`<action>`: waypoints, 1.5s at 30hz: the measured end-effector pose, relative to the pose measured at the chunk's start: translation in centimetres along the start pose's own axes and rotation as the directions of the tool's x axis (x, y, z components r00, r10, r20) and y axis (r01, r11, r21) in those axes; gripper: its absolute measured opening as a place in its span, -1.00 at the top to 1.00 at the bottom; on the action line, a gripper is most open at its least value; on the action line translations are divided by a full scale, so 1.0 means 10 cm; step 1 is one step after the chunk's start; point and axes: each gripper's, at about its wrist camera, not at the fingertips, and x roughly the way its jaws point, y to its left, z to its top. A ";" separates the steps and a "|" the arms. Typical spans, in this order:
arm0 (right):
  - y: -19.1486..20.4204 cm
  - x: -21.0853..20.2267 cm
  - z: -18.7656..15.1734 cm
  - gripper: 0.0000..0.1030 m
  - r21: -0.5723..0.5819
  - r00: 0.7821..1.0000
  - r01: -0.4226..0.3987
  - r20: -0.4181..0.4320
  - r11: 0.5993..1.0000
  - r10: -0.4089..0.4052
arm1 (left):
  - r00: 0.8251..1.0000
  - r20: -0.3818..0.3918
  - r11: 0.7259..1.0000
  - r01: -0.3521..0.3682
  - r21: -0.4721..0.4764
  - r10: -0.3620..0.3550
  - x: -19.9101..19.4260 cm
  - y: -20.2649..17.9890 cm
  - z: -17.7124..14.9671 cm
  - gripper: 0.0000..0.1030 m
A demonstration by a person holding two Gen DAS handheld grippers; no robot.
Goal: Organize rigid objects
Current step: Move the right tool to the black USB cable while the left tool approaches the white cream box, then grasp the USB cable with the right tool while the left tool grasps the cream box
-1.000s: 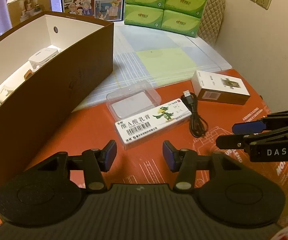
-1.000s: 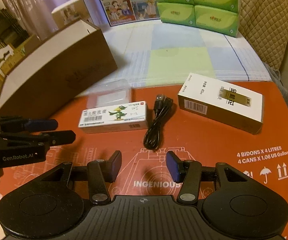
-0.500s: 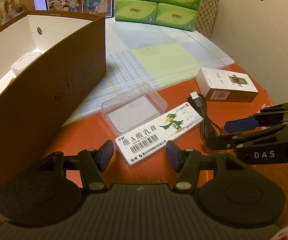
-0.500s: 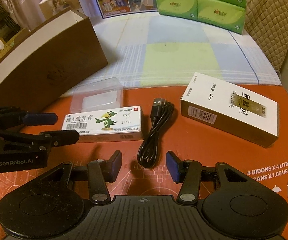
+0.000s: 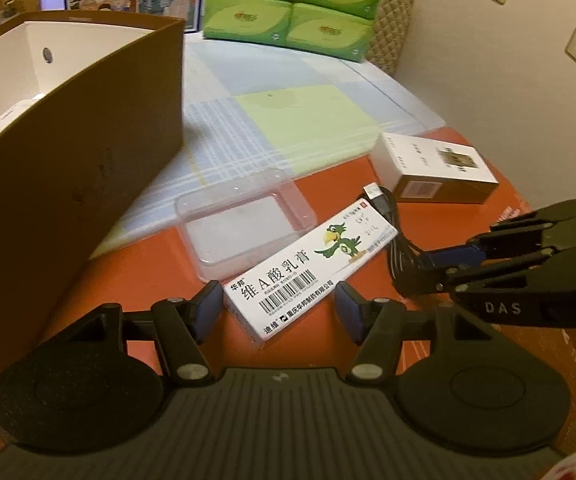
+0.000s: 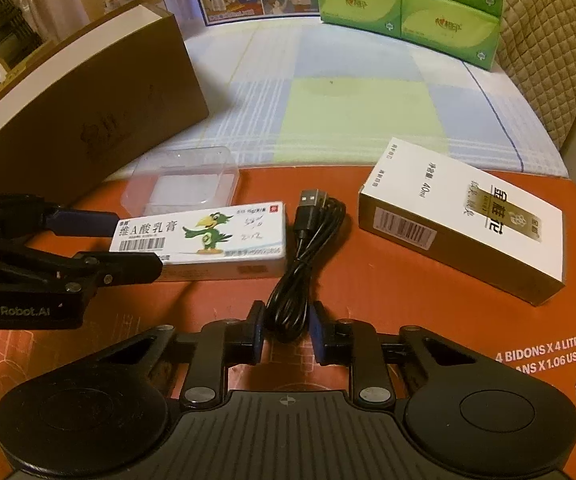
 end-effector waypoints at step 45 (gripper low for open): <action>-0.18 -0.23 -0.33 0.39 0.000 0.998 0.062 0.026 0.998 -0.062 | 0.986 -0.092 0.990 -0.138 0.033 0.140 -0.05 -0.57 -0.36 0.35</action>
